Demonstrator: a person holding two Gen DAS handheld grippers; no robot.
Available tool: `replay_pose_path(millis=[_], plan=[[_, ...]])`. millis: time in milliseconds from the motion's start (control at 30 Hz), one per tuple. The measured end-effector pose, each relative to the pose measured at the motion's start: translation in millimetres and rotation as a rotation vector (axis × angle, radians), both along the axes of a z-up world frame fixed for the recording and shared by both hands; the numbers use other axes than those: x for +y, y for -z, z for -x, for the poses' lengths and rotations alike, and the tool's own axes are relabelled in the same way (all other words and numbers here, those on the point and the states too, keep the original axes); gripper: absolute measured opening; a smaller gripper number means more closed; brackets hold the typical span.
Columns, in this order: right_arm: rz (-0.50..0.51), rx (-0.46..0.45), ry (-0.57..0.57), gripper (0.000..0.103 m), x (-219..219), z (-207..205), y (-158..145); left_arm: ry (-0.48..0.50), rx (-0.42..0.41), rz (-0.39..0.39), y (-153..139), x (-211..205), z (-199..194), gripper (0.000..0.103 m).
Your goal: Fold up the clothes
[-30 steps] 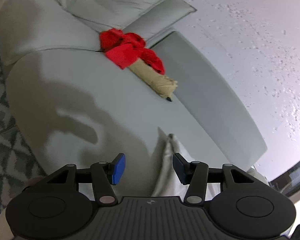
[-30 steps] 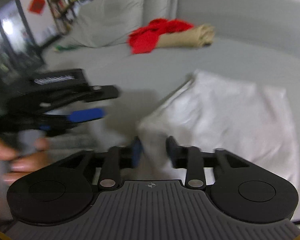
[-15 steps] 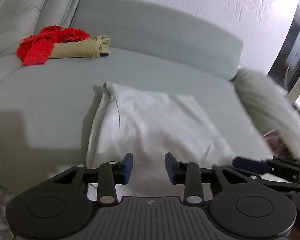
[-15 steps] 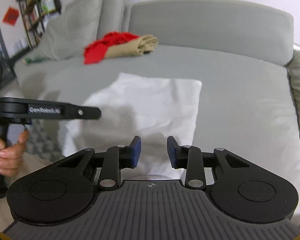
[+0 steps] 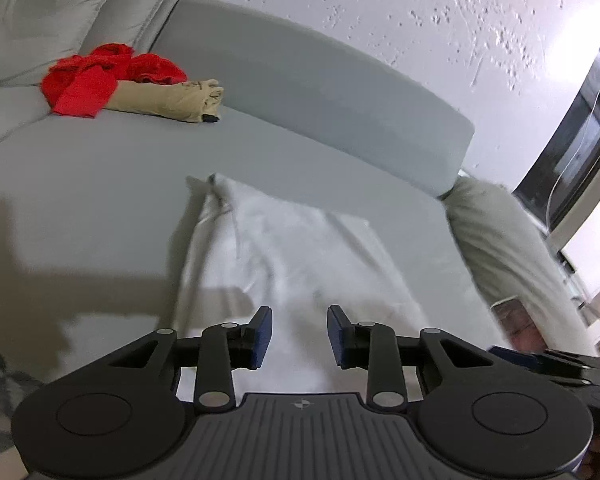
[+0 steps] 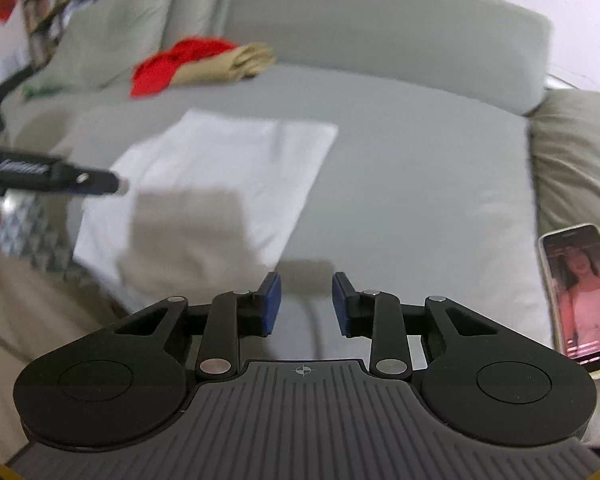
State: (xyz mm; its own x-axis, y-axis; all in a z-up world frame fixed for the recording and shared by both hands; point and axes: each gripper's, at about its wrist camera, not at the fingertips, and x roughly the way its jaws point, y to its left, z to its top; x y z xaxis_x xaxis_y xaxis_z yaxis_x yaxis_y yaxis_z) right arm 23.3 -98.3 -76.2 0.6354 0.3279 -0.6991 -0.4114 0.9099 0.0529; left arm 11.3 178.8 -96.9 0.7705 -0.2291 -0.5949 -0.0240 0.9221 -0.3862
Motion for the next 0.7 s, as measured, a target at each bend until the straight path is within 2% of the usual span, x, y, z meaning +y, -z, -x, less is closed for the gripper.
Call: replay_pose_path(millis=[100,200,267,400,467,633,700], plan=[[-0.063,-0.012,0.032,0.035,-1.2,-15.5,-4.1,-0.018,0.036,-0.018,1.2,-8.7,-16.1,0.029],[-0.13,0.036,0.023,0.035,9.3,-31.4,-1.3,-0.035,0.041,-0.016,-0.2,-13.5,-22.2,0.03],[-0.16,0.058,-0.007,0.035,17.9,-41.6,0.8,-0.049,0.031,-0.008,-1.4,-15.0,-25.9,0.036],[-0.167,0.03,-0.074,0.036,29.3,-61.4,1.6,-0.06,0.018,-0.039,-3.1,-19.4,-30.8,0.037],[-0.205,0.035,-0.082,0.036,32.4,-74.4,1.4,-0.058,0.023,-0.047,-2.7,-20.5,-32.7,0.037],[-0.311,0.042,-0.019,0.038,37.0,-93.4,4.5,-0.089,0.02,-0.064,-3.4,-18.2,-35.2,0.035],[-0.303,0.025,0.001,0.034,38.8,-98.0,5.1,-0.126,-0.001,-0.076,-5.8,-13.4,-35.2,0.034]])
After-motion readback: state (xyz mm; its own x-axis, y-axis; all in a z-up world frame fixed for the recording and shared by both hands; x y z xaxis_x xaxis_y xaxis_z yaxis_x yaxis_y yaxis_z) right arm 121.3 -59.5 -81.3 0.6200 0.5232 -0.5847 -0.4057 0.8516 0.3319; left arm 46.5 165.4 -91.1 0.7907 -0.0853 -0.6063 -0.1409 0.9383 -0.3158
